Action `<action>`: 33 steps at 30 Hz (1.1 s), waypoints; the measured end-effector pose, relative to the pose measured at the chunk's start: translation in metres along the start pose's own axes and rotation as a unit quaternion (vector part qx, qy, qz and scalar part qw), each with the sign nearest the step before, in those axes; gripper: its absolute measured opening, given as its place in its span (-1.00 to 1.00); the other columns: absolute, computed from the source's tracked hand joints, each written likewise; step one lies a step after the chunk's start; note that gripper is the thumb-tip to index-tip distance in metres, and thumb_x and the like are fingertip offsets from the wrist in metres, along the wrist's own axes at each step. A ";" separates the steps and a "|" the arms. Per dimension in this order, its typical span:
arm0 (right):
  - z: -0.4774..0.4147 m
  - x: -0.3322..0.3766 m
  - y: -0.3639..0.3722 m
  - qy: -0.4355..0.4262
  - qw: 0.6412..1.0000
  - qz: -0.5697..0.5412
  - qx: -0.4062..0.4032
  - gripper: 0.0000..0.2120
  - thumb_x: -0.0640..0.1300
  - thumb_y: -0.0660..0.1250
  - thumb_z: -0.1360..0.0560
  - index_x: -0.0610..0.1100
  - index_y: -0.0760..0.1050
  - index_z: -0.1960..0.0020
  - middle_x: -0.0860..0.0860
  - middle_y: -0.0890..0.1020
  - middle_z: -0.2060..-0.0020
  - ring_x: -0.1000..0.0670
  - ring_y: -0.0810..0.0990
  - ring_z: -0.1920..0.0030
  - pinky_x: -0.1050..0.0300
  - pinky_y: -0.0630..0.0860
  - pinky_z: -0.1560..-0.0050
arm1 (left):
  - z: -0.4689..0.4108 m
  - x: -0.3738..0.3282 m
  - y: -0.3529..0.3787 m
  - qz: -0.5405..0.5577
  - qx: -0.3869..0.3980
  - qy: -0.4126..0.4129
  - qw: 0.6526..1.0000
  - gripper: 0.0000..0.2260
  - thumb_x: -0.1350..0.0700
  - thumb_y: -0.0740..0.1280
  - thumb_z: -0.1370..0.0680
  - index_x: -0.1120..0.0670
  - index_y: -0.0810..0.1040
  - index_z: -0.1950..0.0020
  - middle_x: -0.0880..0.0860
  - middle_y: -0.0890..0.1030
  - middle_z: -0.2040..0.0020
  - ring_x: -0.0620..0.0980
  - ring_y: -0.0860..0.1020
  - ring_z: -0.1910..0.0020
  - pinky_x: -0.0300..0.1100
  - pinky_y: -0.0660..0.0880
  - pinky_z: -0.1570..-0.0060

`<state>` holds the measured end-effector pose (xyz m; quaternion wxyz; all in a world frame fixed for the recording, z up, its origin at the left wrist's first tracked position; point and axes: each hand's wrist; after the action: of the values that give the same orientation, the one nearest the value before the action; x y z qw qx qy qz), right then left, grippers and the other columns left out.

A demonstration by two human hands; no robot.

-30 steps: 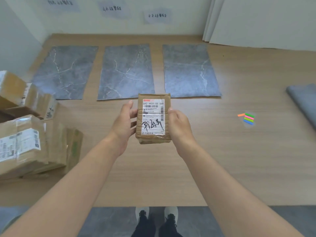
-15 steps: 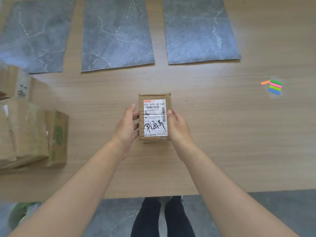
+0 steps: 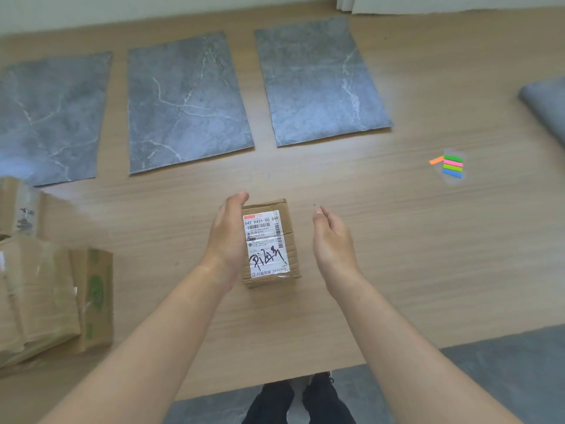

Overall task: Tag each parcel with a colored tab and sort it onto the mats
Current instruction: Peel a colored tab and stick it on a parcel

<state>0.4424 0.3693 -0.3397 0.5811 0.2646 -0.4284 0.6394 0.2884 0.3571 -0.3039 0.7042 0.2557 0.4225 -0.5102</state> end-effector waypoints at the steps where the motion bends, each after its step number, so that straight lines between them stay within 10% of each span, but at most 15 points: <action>1: -0.003 0.006 -0.009 -0.008 1.000 -0.006 -0.012 -0.53 0.04 0.16 -0.70 -0.08 0.35 -0.56 0.05 0.43 -0.51 0.07 0.36 -0.50 0.16 0.25 -0.47 | 0.000 -0.011 0.008 0.000 0.009 0.010 1.000 -0.59 -0.23 0.19 -0.53 -0.05 0.56 -0.25 -0.22 0.60 -0.14 -0.32 0.55 -0.14 -0.41 0.44 -0.05; 5: -0.020 0.025 -0.049 -0.033 0.997 -0.036 -0.058 -0.55 0.01 0.17 -0.70 -0.11 0.39 -0.54 0.03 0.47 -0.48 0.08 0.40 -0.47 0.20 0.28 -0.43 | -0.001 -0.046 0.057 0.006 0.074 0.027 0.997 -0.66 -0.23 0.19 -0.54 -0.11 0.58 -0.16 -0.17 0.53 -0.33 -0.08 0.45 -0.36 -0.01 0.27 -0.47; 19: -0.154 -0.006 -0.227 -0.014 0.991 0.040 -0.124 -0.53 -0.07 0.21 -0.61 -0.04 0.43 -0.51 0.04 0.56 -0.34 0.11 0.49 -0.21 0.11 0.40 -0.38 | -0.049 -0.029 0.300 -0.003 0.192 -0.059 0.980 -0.58 -0.14 0.11 -0.66 0.09 0.58 -0.28 -0.04 0.62 -0.26 -0.03 0.53 -0.29 0.04 0.36 -0.42; 23: -0.209 -0.021 -0.255 -0.032 0.985 0.136 -0.104 -0.48 -0.06 0.18 -0.60 -0.09 0.37 -0.55 -0.03 0.45 -0.49 0.00 0.42 -0.46 0.10 0.32 -0.44 | -0.073 -0.014 0.345 0.003 0.183 -0.089 0.979 -0.58 -0.15 0.11 -0.66 0.09 0.59 -0.27 -0.03 0.65 -0.23 -0.02 0.55 -0.28 0.04 0.37 -0.41; 29: -0.279 -0.052 -0.265 -0.062 0.924 0.372 -0.065 -0.40 -0.10 0.15 -0.65 -0.21 0.10 -0.64 -0.16 0.04 -0.65 -0.14 0.00 -0.65 -0.01 0.03 -0.61 | -0.102 0.004 0.369 0.010 0.152 -0.116 0.982 -0.59 -0.15 0.12 -0.66 0.07 0.59 -0.27 -0.04 0.67 -0.20 -0.03 0.57 -0.26 0.02 0.40 -0.39; 33: -0.291 -0.076 -0.250 -0.170 0.864 0.454 -0.137 -0.40 -0.13 0.35 -0.59 -0.29 0.29 -0.55 -0.25 0.36 -0.53 -0.25 0.30 -0.55 -0.19 0.16 -0.57 | -0.117 0.016 0.361 0.011 0.126 -0.136 0.983 -0.58 -0.16 0.11 -0.66 0.06 0.57 -0.29 -0.01 0.68 -0.19 0.00 0.61 -0.22 0.01 0.40 -0.39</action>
<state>0.7449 0.5688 -0.4865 0.1748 0.0630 -0.6763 0.7128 0.5881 0.5676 -0.4033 0.7225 0.2754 0.2524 -0.5817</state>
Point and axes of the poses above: each hand's wrist, its own z-axis away from the middle knuckle, its own y-axis out of the palm, x = y × z
